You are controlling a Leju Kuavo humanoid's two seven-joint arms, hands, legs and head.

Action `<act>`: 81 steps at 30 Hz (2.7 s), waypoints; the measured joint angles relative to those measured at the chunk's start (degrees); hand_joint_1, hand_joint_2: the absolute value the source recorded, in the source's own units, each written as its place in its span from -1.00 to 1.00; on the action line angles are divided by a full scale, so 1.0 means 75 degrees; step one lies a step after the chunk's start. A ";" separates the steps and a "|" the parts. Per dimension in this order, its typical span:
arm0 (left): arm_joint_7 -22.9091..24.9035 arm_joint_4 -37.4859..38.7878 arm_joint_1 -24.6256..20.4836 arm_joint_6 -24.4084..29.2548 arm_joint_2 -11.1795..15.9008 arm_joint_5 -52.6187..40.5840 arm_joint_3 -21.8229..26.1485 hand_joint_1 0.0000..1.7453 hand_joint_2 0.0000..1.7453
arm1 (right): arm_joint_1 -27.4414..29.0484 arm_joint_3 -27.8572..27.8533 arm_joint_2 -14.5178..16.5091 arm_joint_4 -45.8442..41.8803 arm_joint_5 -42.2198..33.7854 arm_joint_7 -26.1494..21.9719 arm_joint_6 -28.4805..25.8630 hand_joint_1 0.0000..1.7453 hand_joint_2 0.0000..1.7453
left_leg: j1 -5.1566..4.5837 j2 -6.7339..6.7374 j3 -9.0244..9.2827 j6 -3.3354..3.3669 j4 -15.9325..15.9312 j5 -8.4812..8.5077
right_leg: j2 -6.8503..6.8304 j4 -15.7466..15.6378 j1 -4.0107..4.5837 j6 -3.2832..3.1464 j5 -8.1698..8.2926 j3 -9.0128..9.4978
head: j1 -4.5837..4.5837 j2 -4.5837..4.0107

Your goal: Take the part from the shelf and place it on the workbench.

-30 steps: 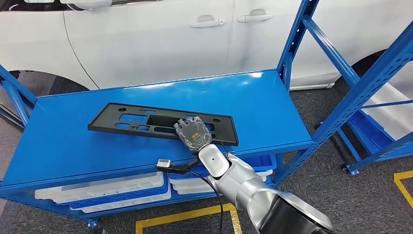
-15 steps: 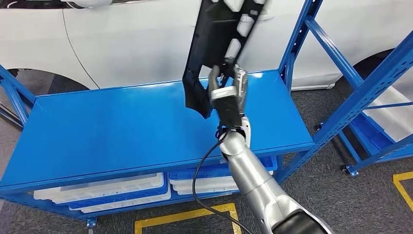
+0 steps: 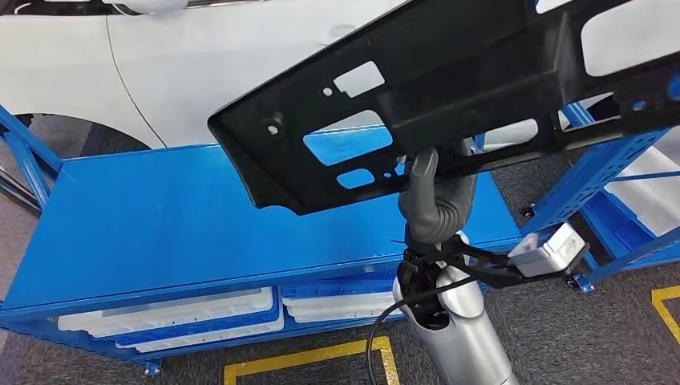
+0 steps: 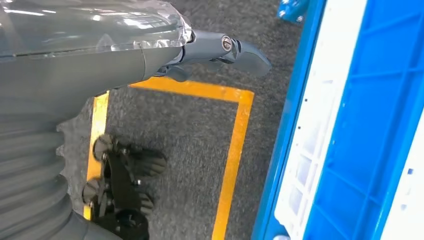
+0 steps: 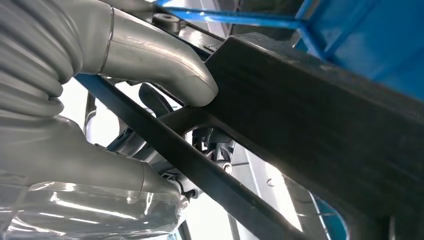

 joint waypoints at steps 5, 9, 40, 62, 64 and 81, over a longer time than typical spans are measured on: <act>0.0004 0.0004 0.0018 -0.0084 -0.0080 -0.0084 0.0489 -1.00 1.00 | 0.0416 0.0498 -0.0230 -0.0447 0.0162 -0.0106 0.0449 1.00 1.00 | 0.0036 0.0006 -0.0287 -0.0190 0.0814 -0.0647 | -0.0037 -0.0110 -0.0061 -0.0192 0.0124 -0.0013 | -0.0001 0.0000; 0.0096 0.0027 0.0012 -0.0017 -0.0120 -0.0110 0.0671 -1.00 1.00 | 0.0620 0.0904 -0.0340 -0.0459 0.0458 -0.0051 0.0490 1.00 1.00 | 0.0054 0.0007 -0.0662 -0.0255 0.2110 -0.1232 | -0.0046 -0.0080 -0.0044 -0.0217 0.0213 -0.0142 | -0.0001 0.0000; 0.0920 0.0120 -0.0007 0.0377 -0.0259 -0.0482 0.0771 -1.00 1.00 | 0.0842 0.2541 -0.0910 0.1455 0.0868 -0.0518 0.1220 1.00 1.00 | 0.0071 0.0037 -0.0683 -0.0304 0.2031 -0.0848 | -0.0071 -0.0169 -0.0016 -0.0237 0.0173 0.0013 | -0.0001 0.0000; 0.1317 0.0157 -0.0011 0.0535 -0.0230 -0.0583 0.0598 -1.00 1.00 | 0.1220 0.2225 -0.1013 0.0895 0.0827 -0.0531 0.1616 1.00 1.00 | -0.0008 0.0092 -0.0497 -0.0052 -0.0054 0.0652 | -0.0028 -0.0221 0.0000 -0.0027 -0.0634 0.0975 | -0.0001 0.0000; 0.1351 0.0173 0.0004 0.0589 -0.0215 -0.0564 0.0598 -1.00 1.00 | 0.1221 0.2214 -0.1012 0.0888 0.0821 -0.0531 0.1664 1.00 1.00 | 0.0015 0.0074 -0.0564 -0.0141 0.0036 0.0522 | -0.0056 -0.0252 -0.0025 -0.0149 -0.0463 0.0858 | -0.0001 0.0000; 0.1730 0.0193 0.0002 0.0850 -0.0208 -0.0456 0.0598 -1.00 1.00 | 0.1334 0.2155 -0.1031 0.0891 0.0733 -0.0530 0.1885 1.00 1.00 | 0.0006 0.0108 0.0922 0.0143 -0.0374 -0.0487 | -0.0072 0.0610 -0.0066 0.0158 0.0042 -0.0677 | -0.0001 0.0000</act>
